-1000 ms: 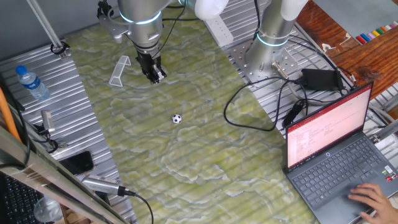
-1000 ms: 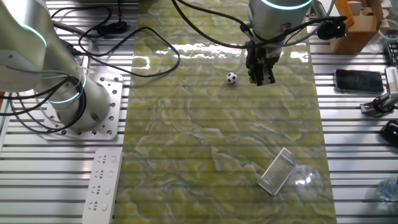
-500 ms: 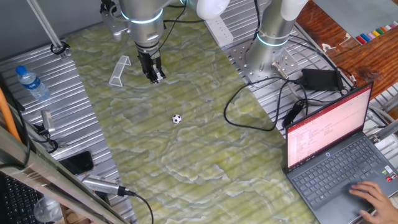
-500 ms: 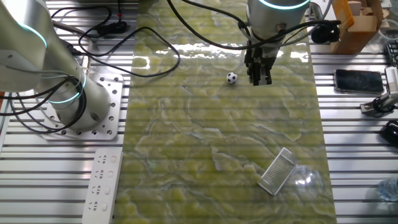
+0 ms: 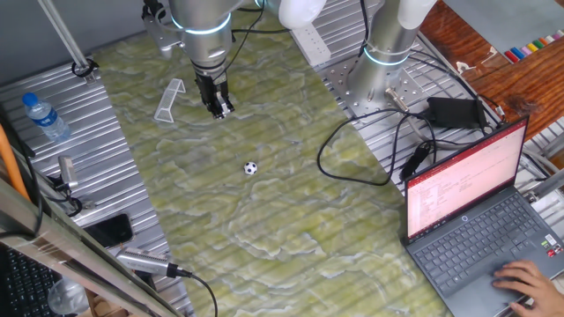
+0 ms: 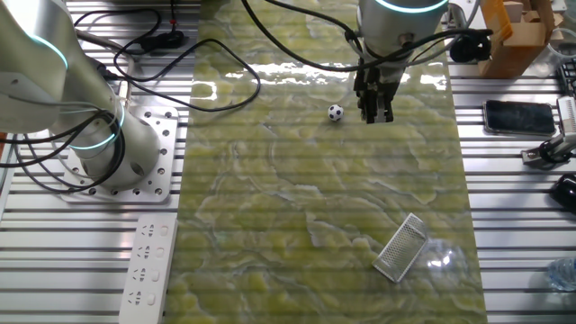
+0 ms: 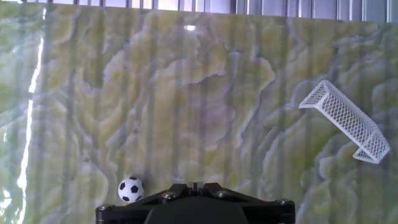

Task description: Push the soccer ball into the goal

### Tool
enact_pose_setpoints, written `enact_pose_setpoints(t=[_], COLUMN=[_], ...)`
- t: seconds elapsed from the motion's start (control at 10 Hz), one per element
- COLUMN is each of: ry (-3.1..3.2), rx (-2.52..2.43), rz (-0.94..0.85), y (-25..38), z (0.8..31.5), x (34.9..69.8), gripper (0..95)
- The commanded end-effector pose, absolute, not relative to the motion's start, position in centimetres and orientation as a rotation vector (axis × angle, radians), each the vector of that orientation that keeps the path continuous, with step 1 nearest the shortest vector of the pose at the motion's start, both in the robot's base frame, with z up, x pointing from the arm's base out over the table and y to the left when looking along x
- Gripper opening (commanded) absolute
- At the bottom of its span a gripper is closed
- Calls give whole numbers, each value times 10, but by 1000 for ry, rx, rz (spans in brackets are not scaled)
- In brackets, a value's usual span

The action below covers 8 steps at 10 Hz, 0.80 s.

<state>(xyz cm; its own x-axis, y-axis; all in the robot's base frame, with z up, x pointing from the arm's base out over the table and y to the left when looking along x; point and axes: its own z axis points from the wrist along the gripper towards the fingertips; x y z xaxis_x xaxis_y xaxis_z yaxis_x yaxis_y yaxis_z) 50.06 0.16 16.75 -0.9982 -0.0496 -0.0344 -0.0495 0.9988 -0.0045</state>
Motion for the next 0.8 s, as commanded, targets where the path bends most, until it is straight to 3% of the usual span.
enact_pose_setpoints(t=[0.1, 0.8], ry=[3105, 3109], rx=[-58, -198], rz=[1, 3], y=[2, 5], z=[167, 166], x=[500, 502], gripper=[0, 0])
